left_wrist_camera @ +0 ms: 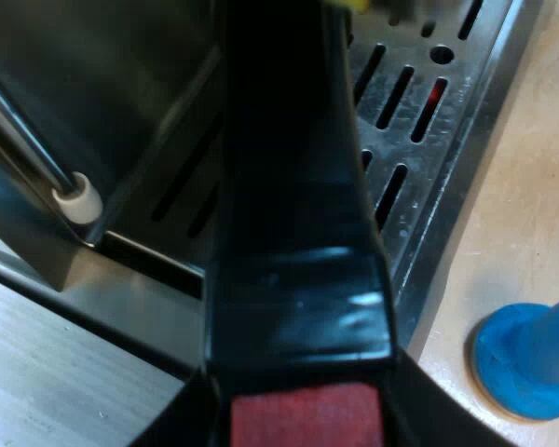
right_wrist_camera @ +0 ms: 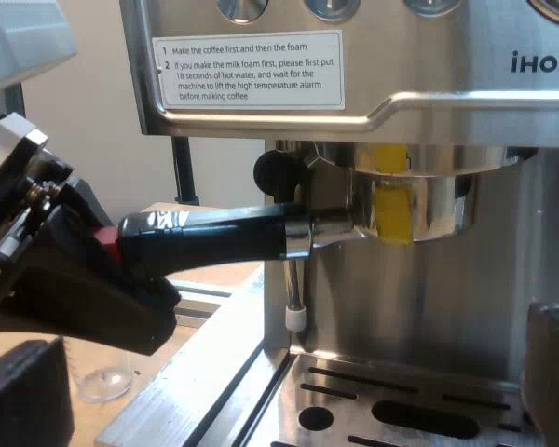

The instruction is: Put the handle in the coffee machine

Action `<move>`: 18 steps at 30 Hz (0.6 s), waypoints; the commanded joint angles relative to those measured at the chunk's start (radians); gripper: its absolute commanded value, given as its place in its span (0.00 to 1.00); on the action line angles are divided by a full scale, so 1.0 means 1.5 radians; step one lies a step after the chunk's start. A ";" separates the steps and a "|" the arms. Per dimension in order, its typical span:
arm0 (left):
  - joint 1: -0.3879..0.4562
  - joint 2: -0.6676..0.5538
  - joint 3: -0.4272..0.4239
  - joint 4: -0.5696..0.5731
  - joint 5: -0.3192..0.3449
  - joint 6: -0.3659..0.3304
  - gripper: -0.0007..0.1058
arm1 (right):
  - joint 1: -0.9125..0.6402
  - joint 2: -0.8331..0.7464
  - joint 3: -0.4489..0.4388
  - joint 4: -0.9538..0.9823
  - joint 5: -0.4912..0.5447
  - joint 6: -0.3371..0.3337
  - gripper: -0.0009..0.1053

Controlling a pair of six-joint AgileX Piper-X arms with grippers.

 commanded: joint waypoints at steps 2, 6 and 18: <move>-0.003 -0.006 -0.010 -0.018 0.032 -0.006 0.02 | 0.001 -0.001 -0.001 -0.010 0.001 -0.006 1.00; -0.003 -0.006 -0.010 -0.018 0.038 -0.006 0.02 | 0.001 -0.001 -0.001 -0.010 0.001 -0.006 1.00; -0.003 -0.006 -0.023 -0.001 0.046 0.001 0.02 | 0.001 -0.001 -0.001 -0.010 0.001 -0.006 1.00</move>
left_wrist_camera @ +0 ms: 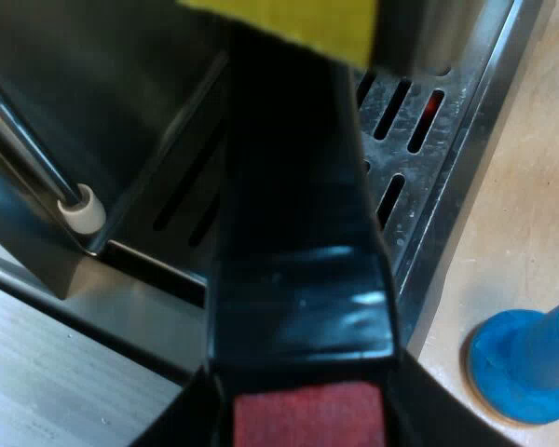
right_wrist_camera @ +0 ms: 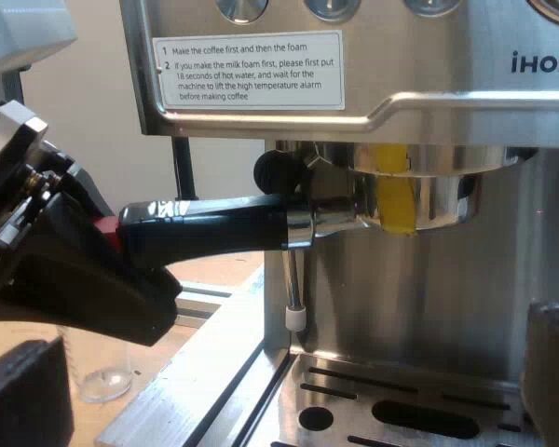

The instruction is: Put the handle in the coffee machine

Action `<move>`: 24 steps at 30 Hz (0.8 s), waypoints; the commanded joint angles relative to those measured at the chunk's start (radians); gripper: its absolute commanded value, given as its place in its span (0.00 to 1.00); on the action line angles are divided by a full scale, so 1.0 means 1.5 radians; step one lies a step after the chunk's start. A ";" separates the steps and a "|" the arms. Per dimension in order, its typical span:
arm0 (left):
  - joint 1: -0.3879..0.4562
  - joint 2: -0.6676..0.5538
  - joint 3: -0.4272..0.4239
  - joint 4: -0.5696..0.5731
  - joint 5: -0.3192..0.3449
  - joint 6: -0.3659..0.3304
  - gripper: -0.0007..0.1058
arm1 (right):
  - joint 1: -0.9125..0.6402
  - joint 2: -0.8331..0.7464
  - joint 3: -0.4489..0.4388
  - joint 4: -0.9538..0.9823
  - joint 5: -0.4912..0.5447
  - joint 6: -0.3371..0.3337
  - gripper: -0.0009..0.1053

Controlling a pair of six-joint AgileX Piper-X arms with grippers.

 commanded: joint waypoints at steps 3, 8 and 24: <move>-0.003 -0.006 -0.012 -0.006 0.037 0.010 0.02 | 0.001 -0.001 -0.001 -0.010 0.001 -0.006 1.00; -0.003 -0.018 -0.012 -0.005 0.035 0.020 0.02 | 0.001 -0.001 -0.001 -0.010 0.001 -0.006 1.00; -0.003 -0.030 -0.017 0.034 0.002 0.033 0.02 | 0.001 -0.001 -0.001 -0.010 0.001 -0.006 1.00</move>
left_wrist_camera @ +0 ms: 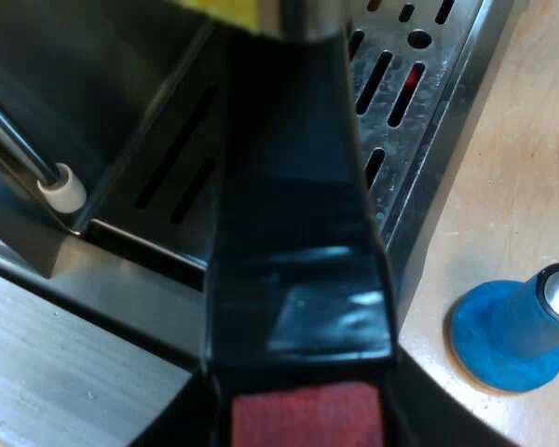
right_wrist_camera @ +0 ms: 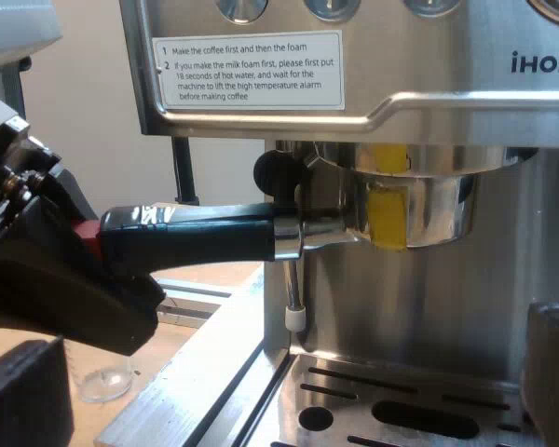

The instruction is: Put the handle in the coffee machine

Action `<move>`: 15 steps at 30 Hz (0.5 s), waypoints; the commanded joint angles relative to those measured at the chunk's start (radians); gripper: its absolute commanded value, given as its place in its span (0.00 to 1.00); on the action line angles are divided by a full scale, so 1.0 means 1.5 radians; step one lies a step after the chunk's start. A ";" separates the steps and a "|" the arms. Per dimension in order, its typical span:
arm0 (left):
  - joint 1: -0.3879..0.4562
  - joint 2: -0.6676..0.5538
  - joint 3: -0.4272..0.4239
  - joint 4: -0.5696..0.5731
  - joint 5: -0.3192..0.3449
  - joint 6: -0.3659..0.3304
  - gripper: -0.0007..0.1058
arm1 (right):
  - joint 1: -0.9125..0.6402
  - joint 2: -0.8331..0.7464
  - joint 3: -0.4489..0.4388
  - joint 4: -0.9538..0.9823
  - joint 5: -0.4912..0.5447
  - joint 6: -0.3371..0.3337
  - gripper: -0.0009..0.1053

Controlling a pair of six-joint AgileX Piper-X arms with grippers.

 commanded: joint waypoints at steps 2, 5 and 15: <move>-0.003 -0.012 -0.022 -0.003 0.024 0.004 0.02 | 0.001 -0.001 -0.001 -0.010 0.001 -0.006 1.00; -0.003 -0.012 -0.036 -0.003 0.015 0.004 0.02 | 0.001 -0.001 -0.001 -0.010 0.001 -0.006 1.00; -0.033 -0.012 -0.041 -0.009 0.014 -0.012 0.02 | 0.001 -0.001 -0.001 -0.010 0.001 -0.006 1.00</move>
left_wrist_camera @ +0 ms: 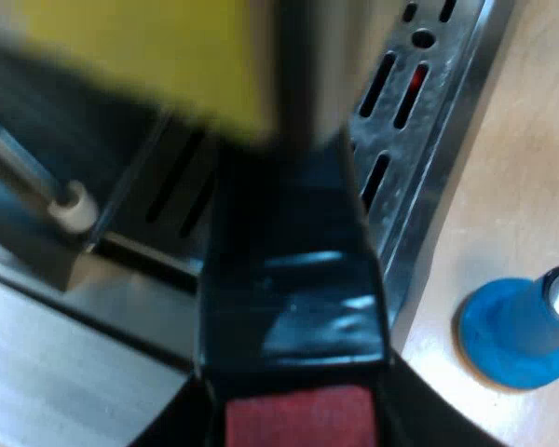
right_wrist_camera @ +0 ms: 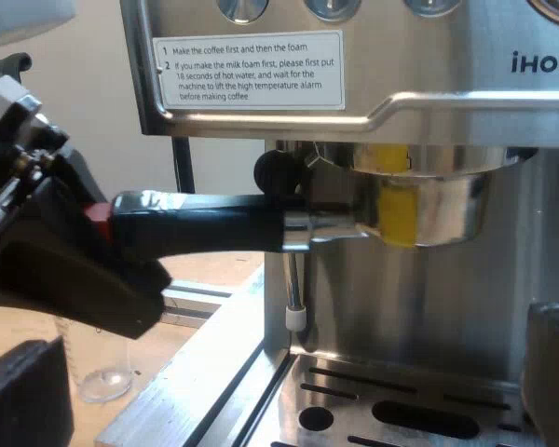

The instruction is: Put the handle in the coffee machine

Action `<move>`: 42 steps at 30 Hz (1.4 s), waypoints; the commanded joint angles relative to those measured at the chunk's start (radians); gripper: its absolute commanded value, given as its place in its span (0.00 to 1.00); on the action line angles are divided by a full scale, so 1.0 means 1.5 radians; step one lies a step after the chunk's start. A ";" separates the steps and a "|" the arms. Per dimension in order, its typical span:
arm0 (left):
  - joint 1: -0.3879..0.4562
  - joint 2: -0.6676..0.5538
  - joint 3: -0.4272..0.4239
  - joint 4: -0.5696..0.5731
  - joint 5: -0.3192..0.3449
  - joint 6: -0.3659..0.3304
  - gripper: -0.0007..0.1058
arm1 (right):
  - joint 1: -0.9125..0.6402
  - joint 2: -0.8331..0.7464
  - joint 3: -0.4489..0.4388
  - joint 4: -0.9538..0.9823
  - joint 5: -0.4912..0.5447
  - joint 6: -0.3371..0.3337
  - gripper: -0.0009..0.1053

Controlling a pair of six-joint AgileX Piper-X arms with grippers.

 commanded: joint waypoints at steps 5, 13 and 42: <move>-0.005 -0.012 -0.017 -0.037 0.044 -0.038 0.02 | 0.001 -0.001 -0.001 -0.010 0.014 -0.006 1.00; -0.004 -0.012 -0.017 -0.034 0.044 -0.038 0.02 | 0.001 -0.001 -0.001 -0.010 0.013 -0.006 1.00; 0.007 -0.012 -0.017 -0.080 0.074 -0.013 0.02 | 0.001 -0.001 -0.001 -0.010 0.013 -0.006 1.00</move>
